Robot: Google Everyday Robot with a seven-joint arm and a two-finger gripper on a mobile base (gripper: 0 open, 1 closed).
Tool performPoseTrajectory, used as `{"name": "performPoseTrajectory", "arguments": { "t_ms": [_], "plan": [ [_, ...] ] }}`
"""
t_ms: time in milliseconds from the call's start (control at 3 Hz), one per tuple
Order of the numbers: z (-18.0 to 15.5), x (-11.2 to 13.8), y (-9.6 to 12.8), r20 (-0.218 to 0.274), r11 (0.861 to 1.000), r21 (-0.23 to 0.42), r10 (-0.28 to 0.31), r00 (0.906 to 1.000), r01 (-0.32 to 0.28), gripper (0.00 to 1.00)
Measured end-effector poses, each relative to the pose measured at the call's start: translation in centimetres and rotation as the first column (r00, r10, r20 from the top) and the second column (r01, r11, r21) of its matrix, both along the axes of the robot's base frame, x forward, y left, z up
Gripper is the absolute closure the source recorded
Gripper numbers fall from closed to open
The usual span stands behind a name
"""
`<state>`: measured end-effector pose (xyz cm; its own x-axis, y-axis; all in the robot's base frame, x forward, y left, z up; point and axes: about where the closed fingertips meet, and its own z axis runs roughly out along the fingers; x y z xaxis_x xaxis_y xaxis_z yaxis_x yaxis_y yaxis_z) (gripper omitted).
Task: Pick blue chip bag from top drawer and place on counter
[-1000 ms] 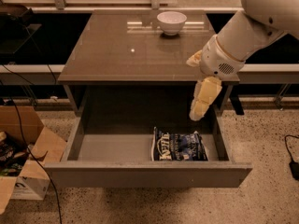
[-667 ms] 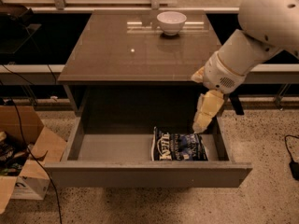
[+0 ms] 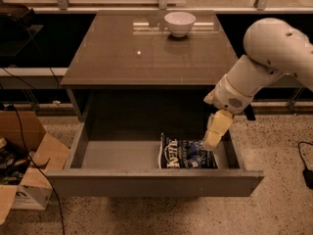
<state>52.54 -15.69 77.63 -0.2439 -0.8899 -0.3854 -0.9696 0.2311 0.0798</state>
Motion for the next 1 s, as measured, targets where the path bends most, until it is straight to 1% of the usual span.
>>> {"name": "performPoseTrajectory", "arguments": {
  "t_ms": [333, 667, 1000],
  "plan": [
    [-4.1, 1.5, -0.1, -0.027, 1.000, -0.010, 0.007, 0.9996, -0.007, 0.00],
    [-8.7, 3.1, -0.4, -0.038, 1.000, -0.009, 0.011, 0.9992, -0.011, 0.00],
    [-11.1, 3.8, -0.6, -0.047, 1.000, -0.004, 0.004, 0.9989, -0.004, 0.00]
  ]
}}
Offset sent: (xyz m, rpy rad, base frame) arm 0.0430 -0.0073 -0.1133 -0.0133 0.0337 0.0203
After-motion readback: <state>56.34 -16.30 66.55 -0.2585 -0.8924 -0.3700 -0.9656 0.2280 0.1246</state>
